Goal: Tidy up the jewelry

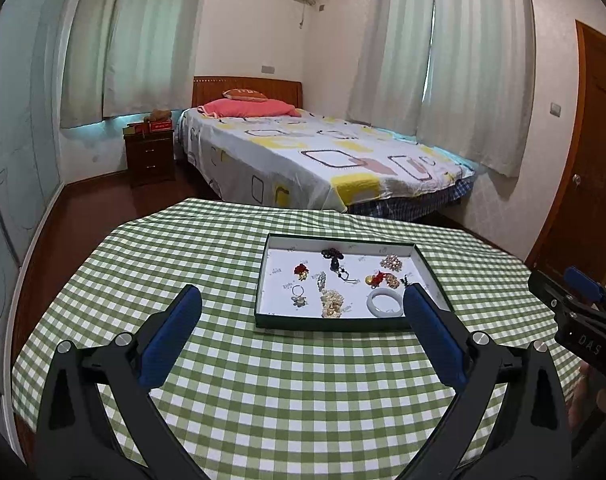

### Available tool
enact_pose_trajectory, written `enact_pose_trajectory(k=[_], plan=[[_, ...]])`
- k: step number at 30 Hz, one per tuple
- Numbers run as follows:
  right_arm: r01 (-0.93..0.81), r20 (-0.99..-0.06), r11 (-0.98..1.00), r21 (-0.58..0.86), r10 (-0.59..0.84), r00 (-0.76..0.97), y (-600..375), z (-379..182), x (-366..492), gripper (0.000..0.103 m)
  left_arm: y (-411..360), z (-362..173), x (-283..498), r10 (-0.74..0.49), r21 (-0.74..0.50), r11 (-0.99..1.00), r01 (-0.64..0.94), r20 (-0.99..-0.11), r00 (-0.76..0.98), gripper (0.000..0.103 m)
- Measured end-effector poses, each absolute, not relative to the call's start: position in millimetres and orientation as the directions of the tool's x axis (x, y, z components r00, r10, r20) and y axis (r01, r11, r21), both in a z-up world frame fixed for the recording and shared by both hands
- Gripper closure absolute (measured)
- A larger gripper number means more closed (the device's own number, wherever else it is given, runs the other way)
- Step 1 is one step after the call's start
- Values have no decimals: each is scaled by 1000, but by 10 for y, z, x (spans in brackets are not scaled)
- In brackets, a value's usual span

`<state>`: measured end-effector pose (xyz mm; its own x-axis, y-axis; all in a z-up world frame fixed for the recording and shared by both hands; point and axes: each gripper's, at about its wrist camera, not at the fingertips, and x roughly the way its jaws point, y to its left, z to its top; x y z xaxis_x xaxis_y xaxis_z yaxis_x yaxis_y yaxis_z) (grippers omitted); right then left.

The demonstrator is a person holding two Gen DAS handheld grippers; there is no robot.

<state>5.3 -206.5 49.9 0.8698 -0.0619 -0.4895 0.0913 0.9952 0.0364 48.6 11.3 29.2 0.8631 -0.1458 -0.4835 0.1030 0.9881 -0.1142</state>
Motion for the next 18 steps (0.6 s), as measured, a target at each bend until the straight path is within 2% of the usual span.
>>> enact_pose_trajectory(k=[18], plan=[[92, -436, 995, 40, -66, 898, -2076, 607, -155, 18, 125, 378, 292, -178, -146, 982, 124, -464, 868, 5]])
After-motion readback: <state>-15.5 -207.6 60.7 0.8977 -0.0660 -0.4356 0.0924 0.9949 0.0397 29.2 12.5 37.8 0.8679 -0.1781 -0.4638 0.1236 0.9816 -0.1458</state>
